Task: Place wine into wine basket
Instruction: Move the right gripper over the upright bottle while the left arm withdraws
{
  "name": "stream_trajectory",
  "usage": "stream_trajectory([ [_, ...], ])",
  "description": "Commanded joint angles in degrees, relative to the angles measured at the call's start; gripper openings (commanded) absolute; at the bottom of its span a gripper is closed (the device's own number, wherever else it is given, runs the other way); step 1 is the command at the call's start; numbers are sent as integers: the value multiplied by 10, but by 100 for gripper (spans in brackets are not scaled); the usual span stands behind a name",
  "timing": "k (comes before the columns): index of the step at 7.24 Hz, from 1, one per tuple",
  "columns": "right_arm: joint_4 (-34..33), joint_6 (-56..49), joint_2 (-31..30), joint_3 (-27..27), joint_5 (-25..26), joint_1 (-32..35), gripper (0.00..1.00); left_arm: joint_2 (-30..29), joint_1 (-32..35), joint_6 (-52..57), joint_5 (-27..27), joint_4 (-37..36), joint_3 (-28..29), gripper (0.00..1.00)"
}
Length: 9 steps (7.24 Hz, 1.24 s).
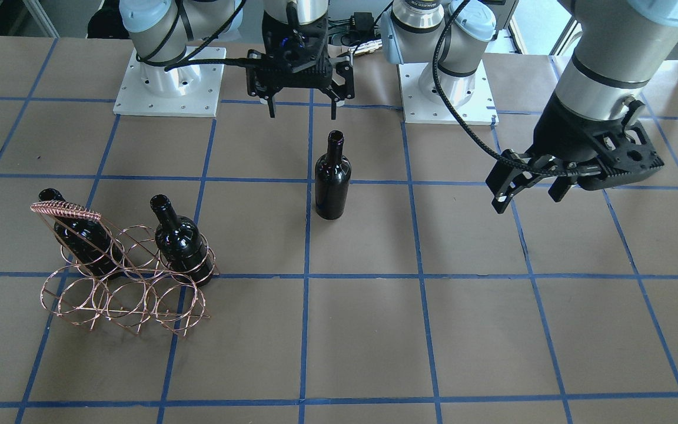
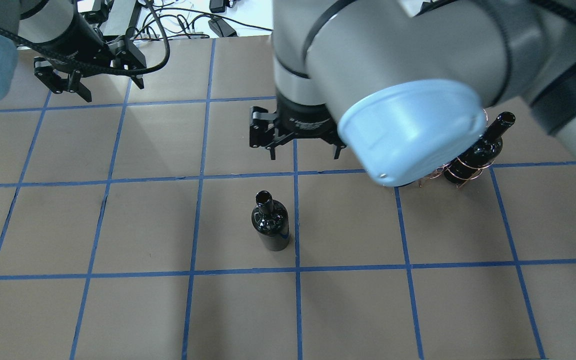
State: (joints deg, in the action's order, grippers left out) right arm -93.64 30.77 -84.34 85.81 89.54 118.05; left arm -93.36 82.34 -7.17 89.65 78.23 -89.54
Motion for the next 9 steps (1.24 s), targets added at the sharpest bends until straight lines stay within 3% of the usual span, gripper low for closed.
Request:
stream_trajectory([
  [1, -16, 38, 35, 5, 0, 23, 100, 1, -28, 3, 2, 2, 0, 100],
  [4, -18, 35, 44, 33, -2, 32, 100, -1, -53, 3, 17, 5, -5, 100],
  [6, -59, 39, 52, 56, -14, 42, 100, -7, -53, 3, 53, 3, -10, 100],
  [9, -69, 46, 58, 60, -15, 48, 99, -11, -53, 3, 53, 7, -12, 100],
])
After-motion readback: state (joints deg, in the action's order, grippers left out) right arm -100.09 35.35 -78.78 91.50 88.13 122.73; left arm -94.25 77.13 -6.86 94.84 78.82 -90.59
